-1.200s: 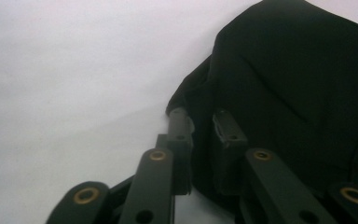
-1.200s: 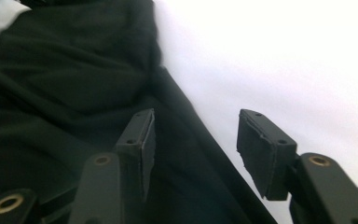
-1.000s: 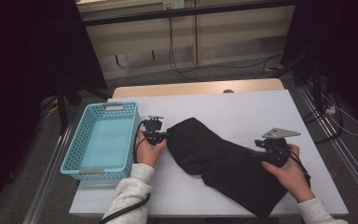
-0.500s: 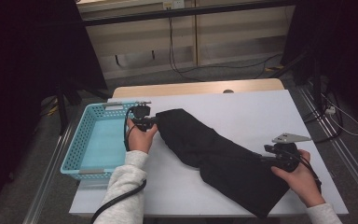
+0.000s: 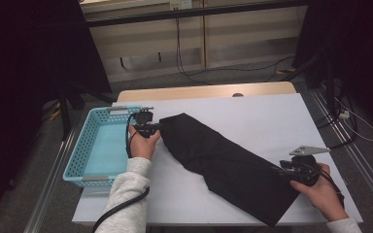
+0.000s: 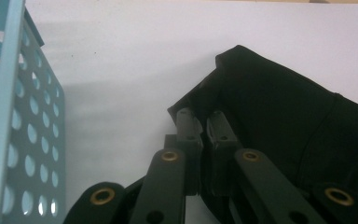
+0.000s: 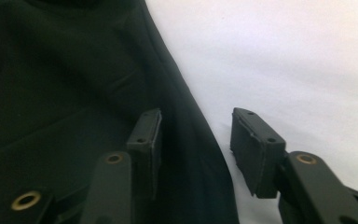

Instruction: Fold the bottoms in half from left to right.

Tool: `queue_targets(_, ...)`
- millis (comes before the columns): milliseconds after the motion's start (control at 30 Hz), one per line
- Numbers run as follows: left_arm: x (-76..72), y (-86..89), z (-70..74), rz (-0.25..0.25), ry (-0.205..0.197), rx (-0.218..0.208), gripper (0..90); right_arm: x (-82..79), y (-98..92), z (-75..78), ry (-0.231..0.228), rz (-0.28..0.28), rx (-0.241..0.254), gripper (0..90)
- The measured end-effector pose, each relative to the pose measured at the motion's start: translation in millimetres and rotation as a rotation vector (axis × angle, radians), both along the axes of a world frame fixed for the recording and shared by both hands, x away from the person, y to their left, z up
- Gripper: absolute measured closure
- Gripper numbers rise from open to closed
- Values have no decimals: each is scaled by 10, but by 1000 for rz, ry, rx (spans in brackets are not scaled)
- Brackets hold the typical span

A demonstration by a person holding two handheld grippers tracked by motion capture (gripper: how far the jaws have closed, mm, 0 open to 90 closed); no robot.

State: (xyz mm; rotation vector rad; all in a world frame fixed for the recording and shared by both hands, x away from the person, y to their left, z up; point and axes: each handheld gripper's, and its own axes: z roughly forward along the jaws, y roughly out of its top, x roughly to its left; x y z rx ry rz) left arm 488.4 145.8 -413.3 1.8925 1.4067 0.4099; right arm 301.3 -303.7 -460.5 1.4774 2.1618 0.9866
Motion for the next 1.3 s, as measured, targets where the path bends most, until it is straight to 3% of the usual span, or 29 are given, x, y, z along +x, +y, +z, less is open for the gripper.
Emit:
queue_targets(100,2,-10,-10,-10,8,-5,861,-9,-2,-4,-7,-10,-1,555)
queue_targets(167,2,-15,-22,-12,8,-11,861,-28,15,8,6,-2,-15,722)
queue_targets(200,2,-17,-26,-12,8,-14,861,-32,10,14,24,11,9,827)
queue_targets(300,5,-23,-36,-16,2,-22,861,-57,0,15,43,31,40,874)
queue_targets(467,-9,-32,-29,-28,0,-36,861,-59,-126,63,73,26,42,880)
queue_targets(567,-34,-87,-23,-48,-12,-47,861,-57,-309,106,35,-22,21,873)
queue_targets(667,-15,-115,-70,-42,-5,-40,861,-48,-323,95,17,-14,10,855)
queue_targets(767,18,-98,-129,-25,5,-40,859,-40,-264,58,18,-13,-13,780)
queue_targets(933,31,-103,-182,-25,16,-42,856,-39,-187,136,-47,-17,-18,593)
queue_targets(1033,29,-104,-174,-28,12,-39,854,-52,-169,168,-65,-16,-11,558)
queue_targets(1100,27,-102,-164,-27,8,-37,855,-61,-150,193,-77,-18,-19,557)
queue_targets(1133,26,-94,-152,-25,7,-38,856,-65,-152,204,-83,-18,-19,644)
queue_targets(1300,27,-90,-144,-29,8,-32,857,-30,-181,157,-82,-25,-8,736)
